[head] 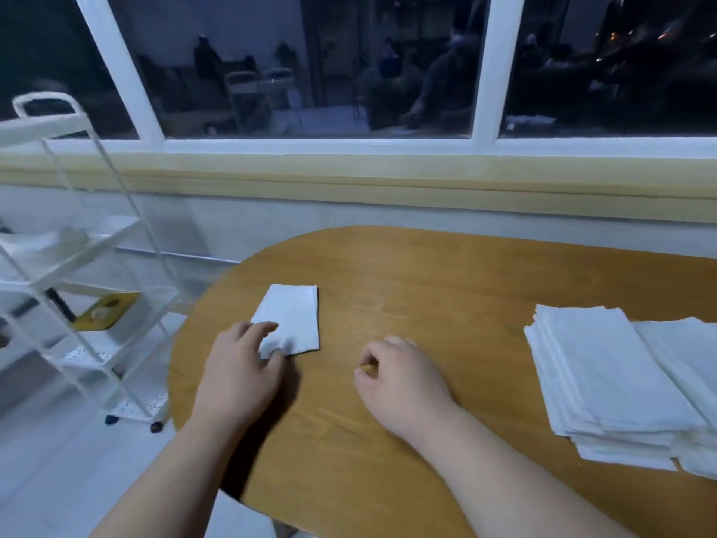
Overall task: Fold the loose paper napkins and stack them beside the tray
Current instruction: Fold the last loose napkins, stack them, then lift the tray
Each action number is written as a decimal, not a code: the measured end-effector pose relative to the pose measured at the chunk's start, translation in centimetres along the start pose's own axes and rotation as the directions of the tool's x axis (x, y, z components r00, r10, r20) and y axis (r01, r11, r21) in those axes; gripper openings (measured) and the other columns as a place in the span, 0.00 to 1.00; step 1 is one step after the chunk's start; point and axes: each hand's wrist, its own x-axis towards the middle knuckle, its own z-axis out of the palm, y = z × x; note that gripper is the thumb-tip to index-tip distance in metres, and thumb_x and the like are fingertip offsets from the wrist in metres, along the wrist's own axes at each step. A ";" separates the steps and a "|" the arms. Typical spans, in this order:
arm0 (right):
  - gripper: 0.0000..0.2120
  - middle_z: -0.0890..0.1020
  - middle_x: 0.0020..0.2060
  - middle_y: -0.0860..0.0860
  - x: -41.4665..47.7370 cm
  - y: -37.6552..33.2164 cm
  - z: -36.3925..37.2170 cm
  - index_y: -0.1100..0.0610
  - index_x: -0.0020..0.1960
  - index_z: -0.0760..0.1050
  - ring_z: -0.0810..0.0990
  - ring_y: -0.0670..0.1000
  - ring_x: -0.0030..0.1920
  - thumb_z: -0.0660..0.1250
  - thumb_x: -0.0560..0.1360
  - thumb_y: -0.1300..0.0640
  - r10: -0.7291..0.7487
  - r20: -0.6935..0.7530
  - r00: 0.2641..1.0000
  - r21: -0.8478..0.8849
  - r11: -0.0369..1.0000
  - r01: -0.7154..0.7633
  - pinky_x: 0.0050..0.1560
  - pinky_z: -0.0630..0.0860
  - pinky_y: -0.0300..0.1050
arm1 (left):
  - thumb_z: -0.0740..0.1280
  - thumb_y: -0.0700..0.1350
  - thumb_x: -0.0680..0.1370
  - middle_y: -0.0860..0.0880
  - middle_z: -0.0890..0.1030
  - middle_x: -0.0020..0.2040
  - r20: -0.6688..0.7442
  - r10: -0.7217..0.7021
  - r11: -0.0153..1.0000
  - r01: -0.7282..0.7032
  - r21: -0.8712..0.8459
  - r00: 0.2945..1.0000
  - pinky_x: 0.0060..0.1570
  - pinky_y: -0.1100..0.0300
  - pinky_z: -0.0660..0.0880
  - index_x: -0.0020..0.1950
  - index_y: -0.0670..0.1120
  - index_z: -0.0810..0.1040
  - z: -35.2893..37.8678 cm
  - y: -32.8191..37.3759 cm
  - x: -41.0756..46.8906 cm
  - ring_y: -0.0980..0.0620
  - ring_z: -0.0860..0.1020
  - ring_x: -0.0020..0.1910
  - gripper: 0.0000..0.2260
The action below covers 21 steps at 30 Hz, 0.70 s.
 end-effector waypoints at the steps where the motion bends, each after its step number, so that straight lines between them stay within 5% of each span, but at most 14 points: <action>1: 0.07 0.77 0.50 0.45 1.0 -0.6 1.0 0.48 0.49 0.76 0.72 0.50 0.58 0.63 0.77 0.46 0.012 -0.001 1.000 -0.005 1.000 -0.012 0.56 0.70 0.43 | 0.69 0.46 0.77 0.48 0.77 0.59 -0.014 -0.027 1.000 0.027 0.001 1.000 0.61 0.55 0.68 0.65 0.49 0.79 0.1 -0.7 0.1 0.47 0.72 0.61 0.16; 7: 0.18 0.77 0.52 0.48 5.8 -3.8 4.5 0.48 0.49 0.76 0.72 0.55 0.59 0.62 0.75 0.34 0.126 -0.045 0.991 -0.126 0.983 -0.130 0.64 0.69 0.52 | 0.65 0.50 0.79 0.53 0.77 0.55 -0.052 -0.048 0.999 0.048 -0.016 0.997 0.57 0.53 0.70 0.62 0.51 0.79 1.0 -1.4 0.5 0.49 0.74 0.58 0.12; 11: 0.18 0.77 0.54 0.48 7.4 -5.4 5.8 0.49 0.51 0.76 0.72 0.55 0.61 0.63 0.75 0.35 0.152 -0.047 0.987 -0.159 0.975 -0.158 0.65 0.68 0.52 | 0.64 0.49 0.79 0.53 0.78 0.56 -0.046 -0.029 1.000 0.029 -0.009 0.998 0.58 0.54 0.70 0.61 0.51 0.78 1.0 -1.7 0.6 0.49 0.74 0.57 0.12; 17: 0.11 0.76 0.47 0.44 7.4 -4.9 6.2 0.46 0.38 0.70 0.72 0.52 0.56 0.66 0.76 0.44 0.152 -0.090 0.984 -0.038 0.987 -0.156 0.62 0.68 0.49 | 0.64 0.50 0.78 0.54 0.77 0.57 -0.027 -0.041 0.999 0.040 -0.010 0.999 0.60 0.54 0.70 0.61 0.52 0.78 1.2 -2.0 0.9 0.50 0.73 0.59 0.13; 21: 0.12 0.77 0.39 0.42 6.7 -4.1 5.6 0.49 0.36 0.72 0.76 0.49 0.47 0.69 0.74 0.47 0.181 -0.129 0.975 0.153 0.975 -0.161 0.51 0.75 0.51 | 0.63 0.50 0.78 0.55 0.75 0.59 0.002 -0.060 0.998 0.060 -0.006 0.998 0.62 0.55 0.68 0.64 0.52 0.77 1.1 -1.9 0.9 0.52 0.71 0.62 0.15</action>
